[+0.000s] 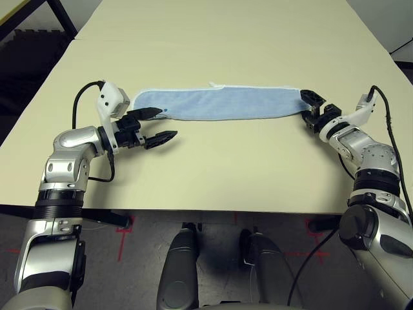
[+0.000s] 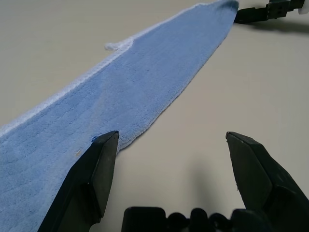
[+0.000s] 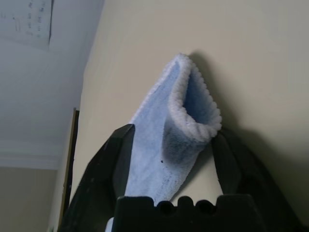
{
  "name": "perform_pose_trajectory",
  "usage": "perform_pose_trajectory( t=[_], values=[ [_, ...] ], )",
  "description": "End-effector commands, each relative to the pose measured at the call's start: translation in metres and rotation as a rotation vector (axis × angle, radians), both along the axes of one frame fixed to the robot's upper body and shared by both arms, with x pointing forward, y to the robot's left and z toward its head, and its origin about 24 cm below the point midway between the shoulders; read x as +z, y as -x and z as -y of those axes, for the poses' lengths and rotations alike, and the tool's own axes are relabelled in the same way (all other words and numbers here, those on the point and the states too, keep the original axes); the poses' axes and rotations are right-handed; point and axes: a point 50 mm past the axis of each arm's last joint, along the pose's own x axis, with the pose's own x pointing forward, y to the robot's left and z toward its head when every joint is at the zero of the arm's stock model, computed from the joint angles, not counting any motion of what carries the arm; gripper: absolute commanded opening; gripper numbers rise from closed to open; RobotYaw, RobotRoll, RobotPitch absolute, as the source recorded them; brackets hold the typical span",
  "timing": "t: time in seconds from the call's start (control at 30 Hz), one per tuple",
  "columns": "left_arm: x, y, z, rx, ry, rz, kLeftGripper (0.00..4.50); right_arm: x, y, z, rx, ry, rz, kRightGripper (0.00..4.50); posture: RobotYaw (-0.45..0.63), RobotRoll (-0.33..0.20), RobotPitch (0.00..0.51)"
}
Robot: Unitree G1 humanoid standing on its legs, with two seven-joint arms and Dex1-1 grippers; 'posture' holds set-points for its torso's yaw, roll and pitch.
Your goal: Fold the towel and set it aside.
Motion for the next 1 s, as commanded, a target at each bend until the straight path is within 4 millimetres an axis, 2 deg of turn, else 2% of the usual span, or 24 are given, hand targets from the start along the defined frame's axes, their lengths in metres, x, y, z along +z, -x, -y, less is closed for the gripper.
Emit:
perform_pose_trajectory(
  t=[0.03, 0.23, 0.27, 0.47, 0.7, 1.0],
  values=[
    [-0.003, 0.003, -0.001, -0.005, -0.013, -0.015, 4.5, -0.014, 0.003, 0.001, 0.001, 0.009, -0.054, 2.38, 0.05, 0.0, 0.198],
    [-0.004, 0.002, 0.0, -0.008, -0.013, -0.017, 4.5, -0.015, 0.005, 0.003, 0.002, 0.015, -0.052, 0.2, 0.05, 0.0, 0.196],
    [-0.004, 0.002, 0.0, -0.008, -0.013, -0.018, 4.5, -0.015, 0.006, 0.003, 0.002, 0.015, -0.051, 0.02, 0.05, 0.0, 0.196],
    [-0.004, 0.002, 0.0, -0.009, -0.014, -0.02, 4.5, -0.013, 0.01, 0.011, -0.004, 0.036, -0.044, 0.02, 0.04, 0.0, 0.193],
    [-0.005, 0.001, 0.001, -0.013, -0.012, -0.021, 4.5, -0.003, 0.021, 0.033, -0.013, 0.09, -0.029, 0.02, 0.03, 0.0, 0.193],
    [0.001, -0.008, 0.002, 0.014, 0.02, -0.002, 4.5, -0.005, 0.035, 0.049, -0.031, 0.15, -0.054, 0.02, 0.01, 0.0, 0.196]
  ],
)
